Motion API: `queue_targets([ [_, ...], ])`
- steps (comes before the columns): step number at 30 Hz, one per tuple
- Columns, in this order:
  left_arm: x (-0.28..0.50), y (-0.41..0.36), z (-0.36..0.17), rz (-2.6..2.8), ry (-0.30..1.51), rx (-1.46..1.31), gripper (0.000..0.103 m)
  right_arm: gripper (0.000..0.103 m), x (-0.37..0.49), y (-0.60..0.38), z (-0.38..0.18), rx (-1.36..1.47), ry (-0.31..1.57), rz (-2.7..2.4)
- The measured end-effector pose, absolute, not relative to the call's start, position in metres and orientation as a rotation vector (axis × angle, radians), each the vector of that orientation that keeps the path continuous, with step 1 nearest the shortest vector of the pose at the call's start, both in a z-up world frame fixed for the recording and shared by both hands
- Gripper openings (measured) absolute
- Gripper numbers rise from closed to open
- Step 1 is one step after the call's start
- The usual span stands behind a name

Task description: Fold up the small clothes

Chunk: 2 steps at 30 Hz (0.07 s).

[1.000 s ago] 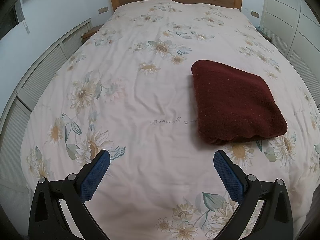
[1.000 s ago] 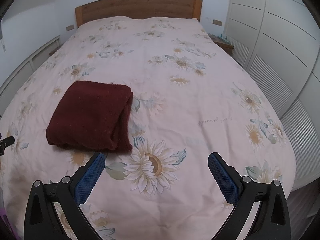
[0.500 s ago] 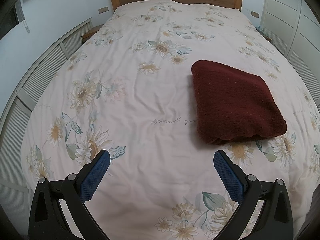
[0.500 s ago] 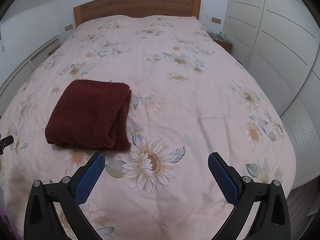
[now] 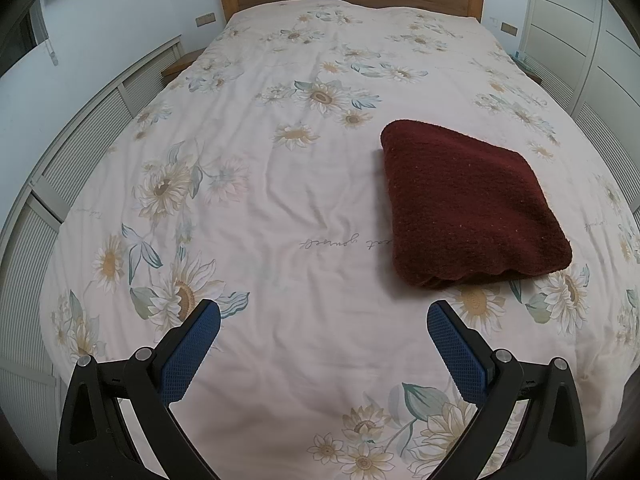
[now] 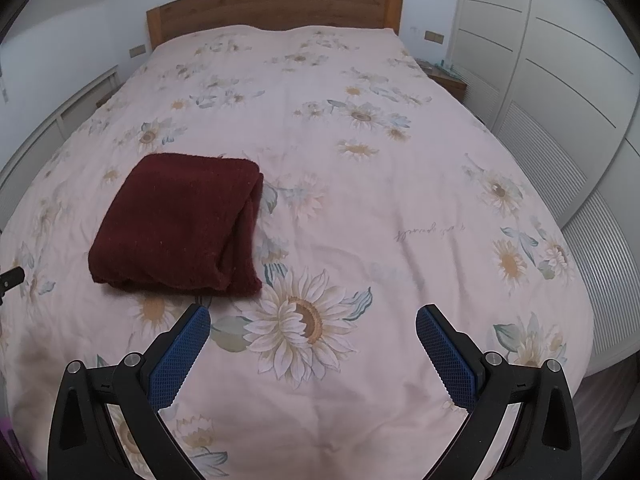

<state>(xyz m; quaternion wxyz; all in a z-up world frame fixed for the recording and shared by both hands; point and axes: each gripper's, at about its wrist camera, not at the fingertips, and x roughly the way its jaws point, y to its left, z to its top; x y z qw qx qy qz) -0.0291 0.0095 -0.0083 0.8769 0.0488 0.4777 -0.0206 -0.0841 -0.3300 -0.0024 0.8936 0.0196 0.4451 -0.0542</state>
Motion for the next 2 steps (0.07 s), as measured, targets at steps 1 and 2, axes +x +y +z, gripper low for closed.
queue_targets([
  [1, -0.0292, 0.0095, -0.0083, -0.044, 0.996, 0.101, 0.102, 0.103, -0.0839, -0.3299, -0.0024, 0.041, 0.924, -0.112],
  [2, -0.0292, 0.0092, -0.0084, -0.041, 0.997, 0.101, 0.102, 0.103, -0.0839, -0.3299, -0.0024, 0.040, 0.924, -0.113],
])
